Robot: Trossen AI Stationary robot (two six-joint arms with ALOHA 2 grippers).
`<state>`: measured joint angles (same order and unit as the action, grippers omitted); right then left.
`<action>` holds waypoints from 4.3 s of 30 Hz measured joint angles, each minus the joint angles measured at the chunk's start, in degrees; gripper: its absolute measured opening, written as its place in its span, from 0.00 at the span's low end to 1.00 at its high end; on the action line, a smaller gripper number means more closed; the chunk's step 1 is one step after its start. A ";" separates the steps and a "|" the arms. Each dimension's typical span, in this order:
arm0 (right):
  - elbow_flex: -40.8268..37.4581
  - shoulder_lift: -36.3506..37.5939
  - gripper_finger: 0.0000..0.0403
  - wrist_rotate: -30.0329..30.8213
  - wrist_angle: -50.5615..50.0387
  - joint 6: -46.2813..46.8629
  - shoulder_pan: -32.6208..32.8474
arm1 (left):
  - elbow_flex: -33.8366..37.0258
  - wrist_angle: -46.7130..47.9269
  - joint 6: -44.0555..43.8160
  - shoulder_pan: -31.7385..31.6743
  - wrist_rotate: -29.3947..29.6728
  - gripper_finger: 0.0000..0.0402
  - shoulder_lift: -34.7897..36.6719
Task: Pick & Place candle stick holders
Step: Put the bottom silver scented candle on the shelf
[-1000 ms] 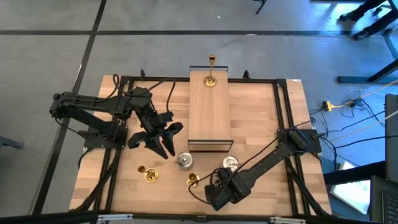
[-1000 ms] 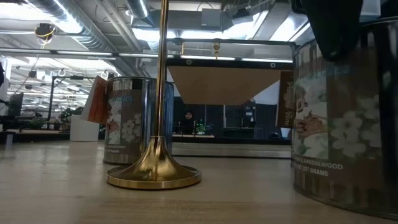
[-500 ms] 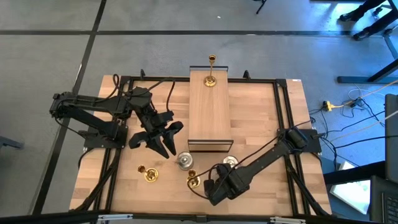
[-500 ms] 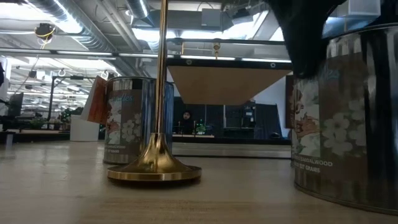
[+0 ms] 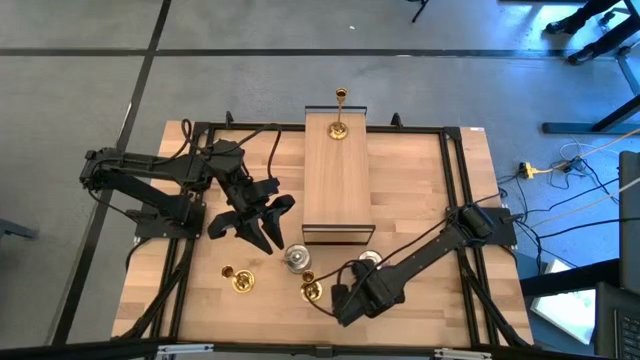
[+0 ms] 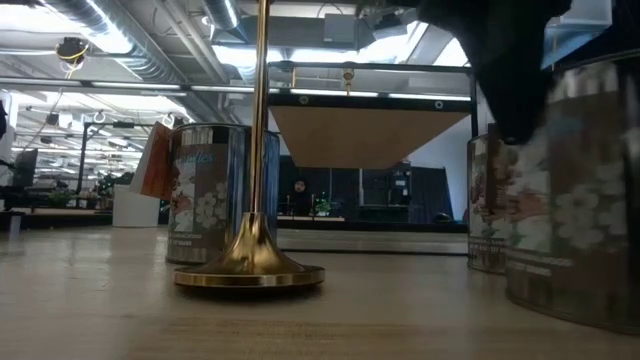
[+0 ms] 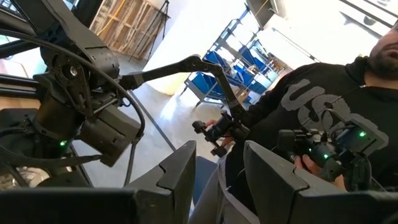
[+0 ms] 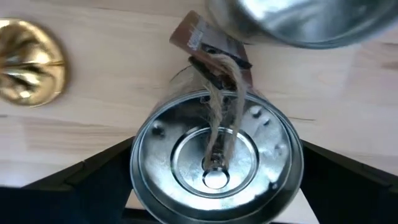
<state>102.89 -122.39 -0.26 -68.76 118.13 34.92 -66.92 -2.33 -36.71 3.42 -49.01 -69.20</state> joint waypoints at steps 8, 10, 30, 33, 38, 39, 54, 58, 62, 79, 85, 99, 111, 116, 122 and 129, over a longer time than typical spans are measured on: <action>0.00 -0.02 0.99 -2.64 -1.03 1.92 1.07 | 0.00 -0.02 -0.02 0.00 -0.01 0.33 -0.01; 0.00 -0.02 0.99 -2.97 -1.85 3.12 1.75 | 0.00 -0.02 -0.02 0.00 0.00 0.33 -0.01; -0.01 0.14 0.99 -2.87 -1.99 3.20 1.72 | 0.00 -0.02 0.36 0.02 0.09 0.33 0.00; 0.00 0.16 0.99 -2.70 -2.13 2.16 0.96 | 0.00 -0.02 0.35 0.02 0.09 0.33 -0.01; 0.00 0.20 0.99 -2.14 -2.36 1.09 0.01 | 0.00 -0.02 0.32 0.07 0.09 0.33 -0.01; 0.00 0.21 0.99 -1.93 -2.52 0.97 -0.10 | 0.00 -0.01 0.34 0.21 0.11 0.33 -0.01; 0.00 -1.44 0.99 -4.19 -2.52 1.42 -0.57 | 0.00 -0.02 0.85 1.46 0.11 0.33 0.02; 0.00 -1.64 0.99 -4.27 -2.21 1.72 -0.57 | 0.00 -0.01 0.81 1.46 0.06 0.33 -0.01; 0.00 -1.64 0.99 -3.58 -2.73 3.00 -0.57 | 0.00 -0.02 0.79 1.46 0.04 0.33 -0.01; -6.58 -1.70 0.99 -8.21 5.63 4.90 -0.33 | 0.00 -0.02 0.44 1.46 0.02 0.33 -0.01; -6.58 -1.70 0.99 -6.96 5.31 4.93 -0.33 | 0.00 -0.02 0.44 1.48 0.04 0.33 0.01; -6.58 -1.70 0.99 -2.57 4.81 2.42 -0.33 | 0.00 -0.02 0.44 1.46 0.04 0.33 -0.01; -6.56 -1.66 0.92 -6.14 5.24 2.73 -0.35 | 0.00 -0.02 0.44 1.47 0.07 0.33 0.00; -7.34 -1.44 0.88 -6.52 7.65 2.71 -0.44 | 0.00 -0.02 0.44 1.46 0.09 0.33 -0.01; -9.66 -1.09 0.87 -9.55 13.07 3.10 -0.33 | 0.00 -0.02 0.44 1.46 0.09 0.33 0.00; -7.29 -1.04 0.87 -9.44 12.58 1.28 0.33 | 0.00 -0.02 0.43 1.46 0.08 0.33 0.00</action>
<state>95.60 -123.43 -9.70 -56.17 119.41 35.25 -66.92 -2.34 -36.28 4.89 -48.93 -69.20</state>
